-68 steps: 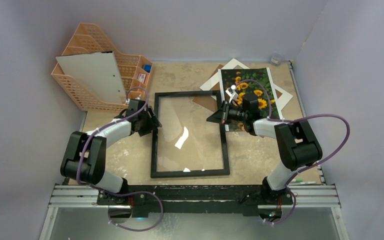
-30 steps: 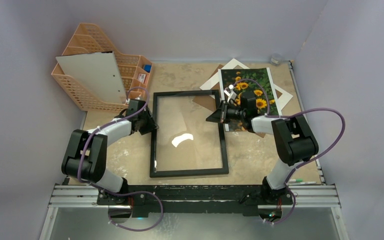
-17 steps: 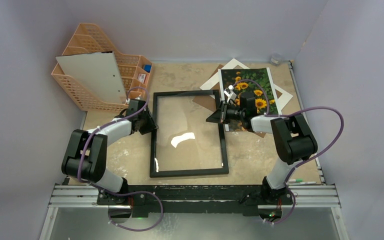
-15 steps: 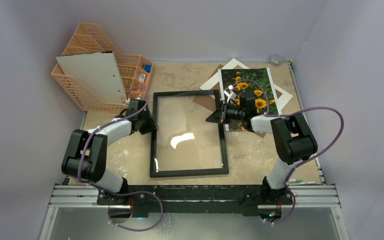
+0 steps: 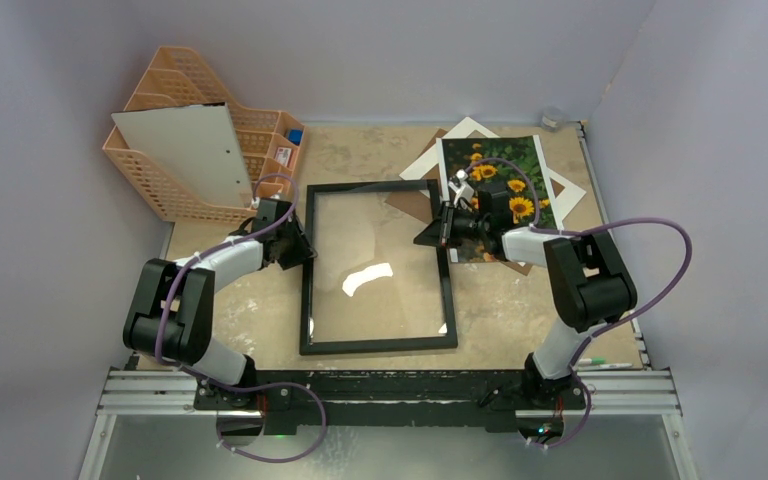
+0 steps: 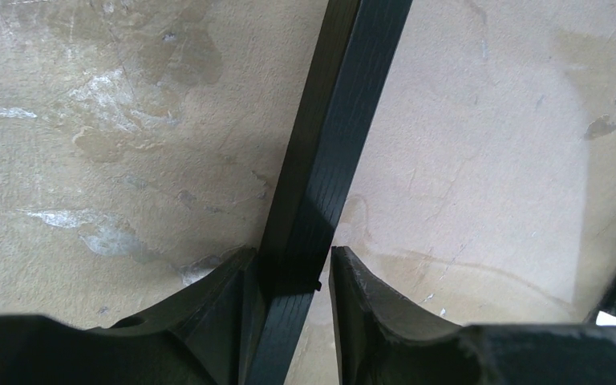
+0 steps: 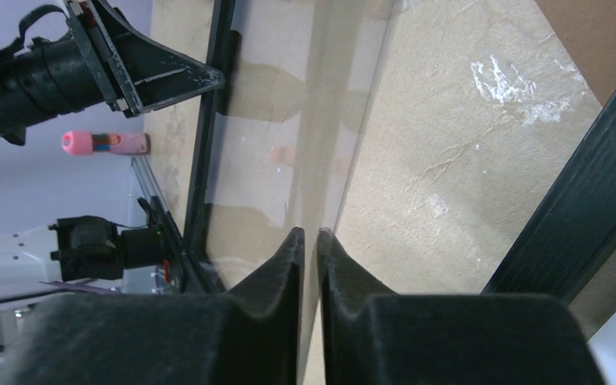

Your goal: Put the photo into the frame

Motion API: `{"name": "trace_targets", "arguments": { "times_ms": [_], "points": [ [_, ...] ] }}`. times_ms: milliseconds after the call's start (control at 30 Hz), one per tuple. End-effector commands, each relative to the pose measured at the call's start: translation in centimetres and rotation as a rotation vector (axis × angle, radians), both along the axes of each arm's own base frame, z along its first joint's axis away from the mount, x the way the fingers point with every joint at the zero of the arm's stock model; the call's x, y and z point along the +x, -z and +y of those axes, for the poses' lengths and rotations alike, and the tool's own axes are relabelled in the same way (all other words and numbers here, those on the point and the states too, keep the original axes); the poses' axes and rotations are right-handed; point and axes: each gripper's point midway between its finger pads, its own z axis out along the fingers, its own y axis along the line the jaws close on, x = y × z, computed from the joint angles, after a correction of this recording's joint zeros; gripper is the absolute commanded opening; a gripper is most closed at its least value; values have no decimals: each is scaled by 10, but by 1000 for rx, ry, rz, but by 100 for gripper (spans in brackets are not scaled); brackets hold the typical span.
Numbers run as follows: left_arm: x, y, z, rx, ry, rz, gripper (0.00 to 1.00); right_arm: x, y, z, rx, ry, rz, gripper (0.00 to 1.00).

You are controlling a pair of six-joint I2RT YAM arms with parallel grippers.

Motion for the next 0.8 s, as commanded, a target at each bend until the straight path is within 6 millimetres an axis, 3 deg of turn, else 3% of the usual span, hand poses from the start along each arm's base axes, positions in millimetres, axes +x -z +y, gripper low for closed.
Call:
{"name": "trace_targets", "arguments": {
  "times_ms": [0, 67, 300, 533, 767],
  "points": [
    [-1, 1, 7, 39, -1, 6, 40, 8, -27, 5, 44, -29, -113, 7],
    [0, -2, 7, 36, -2, -3, 42, 5, -32, 7, 64, -46, -140, 0],
    [1, -3, 8, 33, -9, -9, 44, -8, -48, 11, 122, -118, -232, 0],
    [1, -2, 8, 34, -11, -5, 44, -1, -34, 9, 90, -87, -180, 0],
    [0, 3, 14, 57, -28, 6, 41, 4, -20, 5, 41, -44, -127, 29]
  ]
}}
